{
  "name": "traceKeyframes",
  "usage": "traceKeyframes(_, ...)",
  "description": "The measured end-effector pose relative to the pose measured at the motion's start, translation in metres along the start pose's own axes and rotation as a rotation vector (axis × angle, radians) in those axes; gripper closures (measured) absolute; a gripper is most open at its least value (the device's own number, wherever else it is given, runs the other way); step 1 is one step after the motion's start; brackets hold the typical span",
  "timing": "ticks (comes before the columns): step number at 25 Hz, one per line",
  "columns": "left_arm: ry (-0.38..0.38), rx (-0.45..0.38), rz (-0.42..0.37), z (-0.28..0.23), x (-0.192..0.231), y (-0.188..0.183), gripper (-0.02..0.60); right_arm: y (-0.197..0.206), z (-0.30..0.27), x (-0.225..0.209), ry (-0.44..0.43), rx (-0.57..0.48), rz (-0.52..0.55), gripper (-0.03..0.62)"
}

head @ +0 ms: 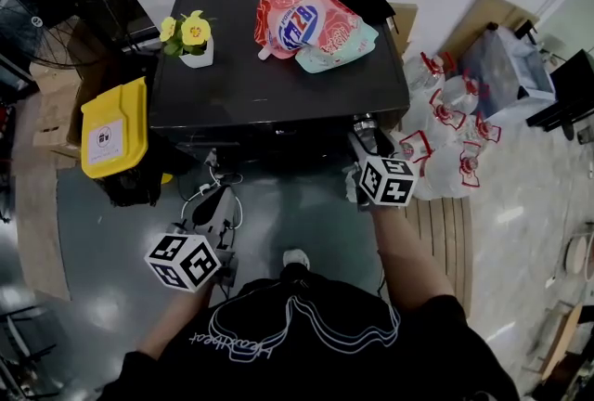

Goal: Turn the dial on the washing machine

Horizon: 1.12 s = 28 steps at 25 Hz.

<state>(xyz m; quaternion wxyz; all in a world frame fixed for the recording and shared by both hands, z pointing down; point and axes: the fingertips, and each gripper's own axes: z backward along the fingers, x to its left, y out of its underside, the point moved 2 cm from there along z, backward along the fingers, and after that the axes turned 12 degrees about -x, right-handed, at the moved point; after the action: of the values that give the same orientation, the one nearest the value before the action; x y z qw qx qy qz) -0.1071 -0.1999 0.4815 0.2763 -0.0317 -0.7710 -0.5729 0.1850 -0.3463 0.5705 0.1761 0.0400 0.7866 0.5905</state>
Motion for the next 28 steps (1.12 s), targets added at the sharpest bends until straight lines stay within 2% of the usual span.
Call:
traceKeyframes(4, -0.004, -0.012, -0.001, 0.002, 0.001, -0.003, 0.577, 0.001, 0.001, -0.002, -0.018, -0.012, -0.164, 0.312)
traceKeyframes(9, -0.016, -0.016, 0.007, 0.007, 0.004, -0.002, 0.577, 0.001, 0.000, -0.003, -0.027, -0.008, -0.204, 0.312)
traceKeyframes(19, -0.021, -0.023, 0.007, 0.007, 0.007, -0.003, 0.577, 0.003, 0.001, -0.006, -0.048, -0.007, -0.374, 0.312)
traceKeyframes(28, -0.018, -0.023, 0.008, 0.010, 0.006, -0.001, 0.577, 0.005, 0.001, -0.005, -0.085, -0.032, -0.695, 0.312)
